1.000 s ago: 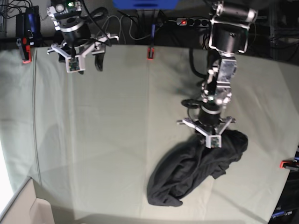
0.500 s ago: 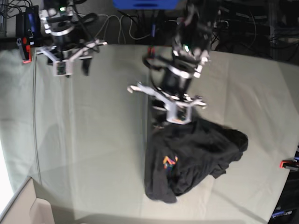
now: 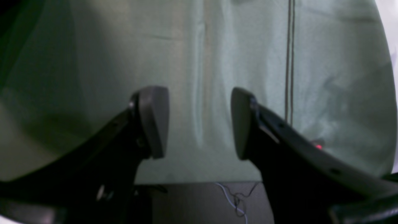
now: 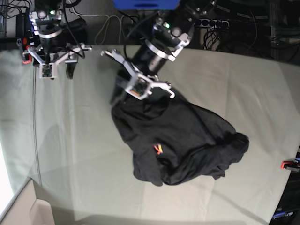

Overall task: Layout the t-shirt on the table in an organized manner, then fold the t-shirt properly
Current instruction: 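Grasp the shirt with the left gripper and drag it across the table, then regrasp a shirt edge with the left gripper and lift it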

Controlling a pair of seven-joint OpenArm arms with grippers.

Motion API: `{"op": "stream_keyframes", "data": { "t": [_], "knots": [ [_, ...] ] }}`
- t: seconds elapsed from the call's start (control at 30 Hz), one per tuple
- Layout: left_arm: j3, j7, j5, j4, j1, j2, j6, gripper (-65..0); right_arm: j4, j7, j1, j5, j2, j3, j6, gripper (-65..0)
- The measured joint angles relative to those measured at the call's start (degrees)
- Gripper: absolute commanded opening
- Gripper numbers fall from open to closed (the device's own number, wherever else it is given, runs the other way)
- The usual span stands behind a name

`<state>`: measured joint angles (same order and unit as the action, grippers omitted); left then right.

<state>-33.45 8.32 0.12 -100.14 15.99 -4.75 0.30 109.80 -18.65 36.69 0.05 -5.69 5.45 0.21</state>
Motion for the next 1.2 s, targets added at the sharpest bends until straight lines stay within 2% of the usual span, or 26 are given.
{"op": "stream_keyframes", "data": {
  "t": [0.1,0.17,0.23,0.33,0.47,0.57,0.7,0.8,1.0,1.2],
  "knots": [
    [-2.4,0.0,-0.1,-0.6,0.5,-1.9,0.0,-31.5,0.0,0.2,0.0,0.0,0.0,-0.1,0.0,-32.5],
    [-3.6,0.0,-0.2,-0.6,0.3,-3.4,-0.4,-24.6,0.0,0.2,0.0,0.0,0.0,-0.1,0.0,-32.5],
    [-3.5,0.0,-0.2,-0.7,0.2,-4.9,-0.3,-21.7,0.0,0.2,0.0,0.0,0.0,-0.1,0.0,-32.5],
    [0.8,-0.1,-0.2,-1.3,0.3,-5.9,-0.7,-21.7,0.0,0.2,0.0,0.0,0.0,-0.1,0.0,-32.5],
    [13.0,-0.5,-0.1,-0.6,0.0,-5.6,-0.2,-21.7,0.0,0.2,0.0,0.0,0.0,-0.2,0.0,-32.5],
    [22.5,-0.4,-0.1,2.8,-0.8,-5.6,-0.3,-21.7,0.0,0.1,0.0,0.0,-0.1,-0.2,0.0,-32.5],
    [31.8,-0.9,-0.2,10.6,-4.5,-5.5,-0.4,-21.7,0.0,0.0,-0.3,-0.1,-0.1,-1.1,0.0,-32.5],
    [35.5,-0.9,-0.2,16.5,-6.1,-5.5,-0.4,-21.7,0.0,0.3,-0.8,0.0,-0.3,-4.2,0.0,-32.5],
    [37.2,-0.6,-0.3,28.6,-9.0,-5.1,-0.7,-21.7,-0.7,0.4,-2.3,0.2,-0.2,-8.1,0.0,-32.5],
    [40.9,-1.4,-0.6,37.1,-14.1,-1.8,-1.1,-21.7,-3.9,0.0,-3.2,0.2,-0.2,-8.5,0.0,-32.5]
  ]
}}
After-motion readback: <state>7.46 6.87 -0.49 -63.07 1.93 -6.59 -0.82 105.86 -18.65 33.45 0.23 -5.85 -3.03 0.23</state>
